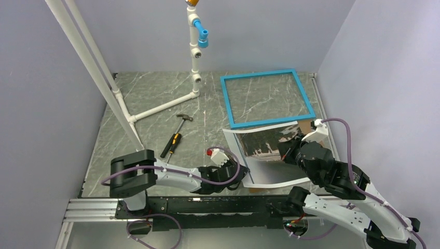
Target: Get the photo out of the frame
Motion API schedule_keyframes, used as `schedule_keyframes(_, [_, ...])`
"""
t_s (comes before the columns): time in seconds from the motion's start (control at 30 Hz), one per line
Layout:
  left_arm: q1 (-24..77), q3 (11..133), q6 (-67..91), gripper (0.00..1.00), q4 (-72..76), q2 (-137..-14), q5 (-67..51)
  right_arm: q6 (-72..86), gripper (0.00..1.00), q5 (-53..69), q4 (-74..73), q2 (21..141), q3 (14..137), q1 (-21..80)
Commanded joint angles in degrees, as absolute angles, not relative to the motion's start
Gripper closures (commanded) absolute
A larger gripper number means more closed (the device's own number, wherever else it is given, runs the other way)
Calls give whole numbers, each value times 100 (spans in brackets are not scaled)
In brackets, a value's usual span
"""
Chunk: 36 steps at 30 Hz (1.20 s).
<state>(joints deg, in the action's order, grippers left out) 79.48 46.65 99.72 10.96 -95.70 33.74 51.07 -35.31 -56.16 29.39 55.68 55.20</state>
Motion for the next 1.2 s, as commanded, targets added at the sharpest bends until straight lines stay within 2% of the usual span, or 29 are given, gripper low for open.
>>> schedule_keyframes(0.0, [7955,5016,10470,100,1850,-9997,3379,5194,100,-3441,-5549,2815,5504,5519])
schedule_keyframes(0.2, [7852,5424,10194,100,1997,-10502,3019,5184,100,-3403,-5607,2853,5502,5515])
schedule_keyframes(0.23, [7829,5419,10139,94,2085,-10561,2969,5175,100,-3387,-5601,2855,5490,5519])
schedule_keyframes(0.27, [7823,5408,10044,78,2202,-10594,2943,5160,100,-3369,-5589,2856,5481,5518])
schedule_keyframes(0.37, [7827,5658,9967,8,1684,-10605,2763,5101,100,-3323,-5539,2834,5459,5519])
schedule_keyframes(0.4, [7831,5895,10026,2,1144,-10577,2640,5096,100,-3321,-5537,2830,5451,5515])
schedule_keyframes(0.57, [7863,6859,10717,1,-2451,-10261,2547,5090,100,-3365,-5551,2804,5445,5520])
schedule_keyframes(0.67, [7819,6862,11310,1,-3577,-10080,2235,5079,100,-3368,-5497,2753,5400,5521])
schedule_keyframes(0.77, [7672,6870,10632,0,-3813,-9969,1909,5053,100,-3359,-5477,2765,5388,5516])
schedule_keyframes(0.83, [7662,7054,10375,1,-4687,-9915,2199,5009,100,-3357,-5483,2791,5417,5517])
schedule_keyframes(0.97, [7916,7082,10579,1,-6405,-9332,3857,4937,100,-3365,-5572,2858,5508,5519])
schedule_keyframes(1.03, [7925,6781,9362,1,-6138,-8743,4253,4908,93,-3358,-5642,2877,5589,5520])
schedule_keyframes(1.1, [7869,6659,7779,1,-5816,-8157,4175,4872,80,-3387,-5799,2907,5755,5520])
schedule_keyframes(1.17, [7865,6759,7170,1,-6209,-7653,4097,4743,63,-3458,-5908,2942,5910,5519])
